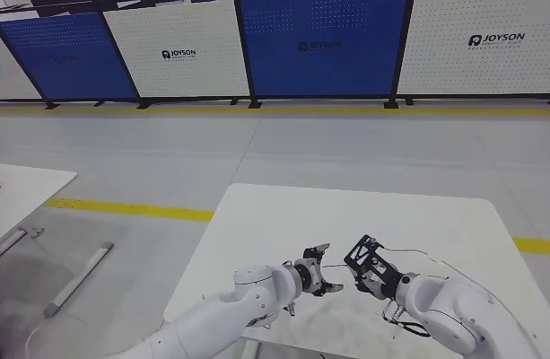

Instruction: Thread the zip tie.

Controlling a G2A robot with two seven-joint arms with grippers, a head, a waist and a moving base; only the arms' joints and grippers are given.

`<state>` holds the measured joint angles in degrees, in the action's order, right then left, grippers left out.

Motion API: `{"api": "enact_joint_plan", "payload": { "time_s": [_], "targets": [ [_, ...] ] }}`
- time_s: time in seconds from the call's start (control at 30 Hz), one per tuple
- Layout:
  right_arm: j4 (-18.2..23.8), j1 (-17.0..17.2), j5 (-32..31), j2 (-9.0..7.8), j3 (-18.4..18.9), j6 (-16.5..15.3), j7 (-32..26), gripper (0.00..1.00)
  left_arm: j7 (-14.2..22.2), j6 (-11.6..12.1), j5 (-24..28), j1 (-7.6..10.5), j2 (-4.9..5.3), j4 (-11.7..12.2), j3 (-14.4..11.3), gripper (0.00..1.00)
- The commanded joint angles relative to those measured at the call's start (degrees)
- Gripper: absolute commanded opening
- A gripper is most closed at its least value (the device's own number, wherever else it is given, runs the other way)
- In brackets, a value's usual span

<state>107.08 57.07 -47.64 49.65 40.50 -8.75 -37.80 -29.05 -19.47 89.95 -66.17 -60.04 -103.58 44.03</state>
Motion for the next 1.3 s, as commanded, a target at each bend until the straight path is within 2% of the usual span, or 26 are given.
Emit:
{"api": "enact_joint_plan", "payload": {
  "time_s": [0.0,0.13,0.37,0.43,0.5,0.87,0.9,0.93,0.97,1.0,1.03,1.07,1.2,1.27],
  "targets": [
    [0.0,0.0,0.0,0.00,0.0,0.0,0.0,0.00,0.0,0.0,0.0,-0.29,-0.28,0.0,0.2,0.27],
    [0.0,0.0,0.0,0.00,0.0,0.0,0.0,0.00,-0.3,0.0,0.0,-0.37,-0.72,0.0,0.3,0.21],
    [0.0,0.0,0.0,0.00,0.0,0.0,0.0,0.00,-0.6,0.0,0.0,-0.22,-1.03,0.3,0.1,0.16],
    [0.0,0.0,0.0,0.00,0.0,0.0,0.0,0.00,-0.6,0.0,0.0,-0.19,-1.10,0.3,0.1,0.05],
    [0.0,0.0,0.0,0.00,0.0,0.0,0.0,0.00,-0.6,0.0,0.0,-0.18,-1.16,0.4,0.1,0.00],
    [-0.3,0.7,0.2,0.08,0.3,-0.4,0.6,0.00,-0.1,0.0,0.0,0.32,-1.07,1.1,-1.0,0.00],
    [-0.3,0.9,0.3,0.11,0.6,-0.5,0.7,0.29,-0.1,0.0,0.0,0.36,-1.03,1.1,-1.1,0.00],
    [-0.2,1.2,0.6,0.11,1.1,-0.8,0.8,0.44,0.2,0.0,0.0,0.37,-0.95,1.1,-1.5,0.00],
    [-0.2,1.4,0.6,0.09,1.5,-0.9,1.0,0.47,0.2,0.0,0.0,0.52,-0.87,1.1,-1.6,0.00],
    [-0.2,1.7,0.7,0.06,1.9,-1.1,1.0,0.62,0.2,0.0,0.0,0.67,-0.78,1.1,-1.6,0.00],
    [-0.2,2.0,0.8,0.00,2.3,-1.4,1.0,0.90,0.1,0.0,0.0,0.79,-0.69,1.0,-1.7,0.00],
    [-0.1,2.5,1.0,-0.08,2.9,-1.6,1.3,1.00,0.1,0.0,0.0,0.86,-0.59,1.0,-1.8,0.00],
    [0.5,4.7,1.4,-0.56,5.4,-2.4,2.1,1.00,0.2,0.0,-0.2,1.05,-0.26,0.7,-2.0,0.00],
    [0.7,6.0,2.2,-0.87,6.9,-3.2,3.2,1.00,-0.1,0.0,-2.6,1.20,-0.05,0.2,-1.8,0.00]
  ]
}}
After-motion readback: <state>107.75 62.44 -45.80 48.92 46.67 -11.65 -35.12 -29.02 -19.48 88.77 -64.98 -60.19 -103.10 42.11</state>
